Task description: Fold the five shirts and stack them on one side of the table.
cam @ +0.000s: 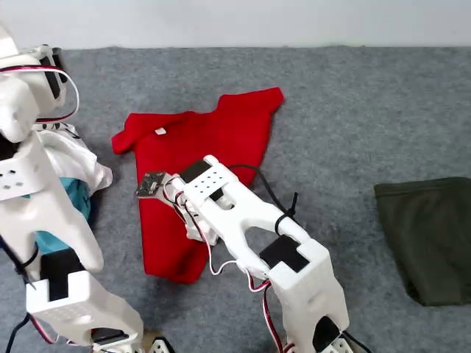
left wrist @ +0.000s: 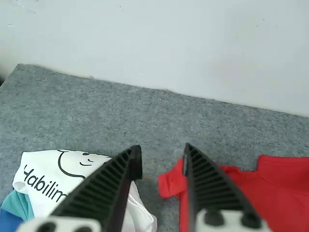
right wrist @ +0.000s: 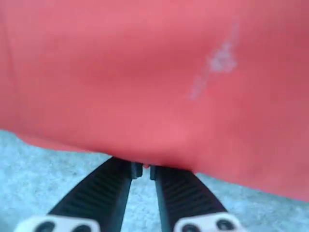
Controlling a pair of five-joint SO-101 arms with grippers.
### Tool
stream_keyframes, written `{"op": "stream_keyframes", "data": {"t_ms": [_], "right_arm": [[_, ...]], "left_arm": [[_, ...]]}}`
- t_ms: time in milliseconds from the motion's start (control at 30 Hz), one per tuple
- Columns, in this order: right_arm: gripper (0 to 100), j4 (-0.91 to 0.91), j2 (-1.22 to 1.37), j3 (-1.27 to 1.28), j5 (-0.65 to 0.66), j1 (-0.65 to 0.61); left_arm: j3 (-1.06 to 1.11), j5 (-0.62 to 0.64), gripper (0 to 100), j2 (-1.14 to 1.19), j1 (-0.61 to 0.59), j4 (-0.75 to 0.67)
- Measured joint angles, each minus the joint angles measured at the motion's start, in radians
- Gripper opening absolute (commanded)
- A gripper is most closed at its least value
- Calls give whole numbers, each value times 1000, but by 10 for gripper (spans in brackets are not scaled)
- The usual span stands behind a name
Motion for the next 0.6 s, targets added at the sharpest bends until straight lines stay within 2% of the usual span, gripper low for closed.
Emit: {"op": "stream_keyframes", "data": {"t_ms": [133,300,600], "right_arm": [[11,130,6,-71,2,37],[11,315,6,-265,2,146],[11,330,-101,-359,2,364]], "left_arm": [[0,0,145,0,0,0],[0,0,145,0,0,0],[0,0,145,0,0,0]]}}
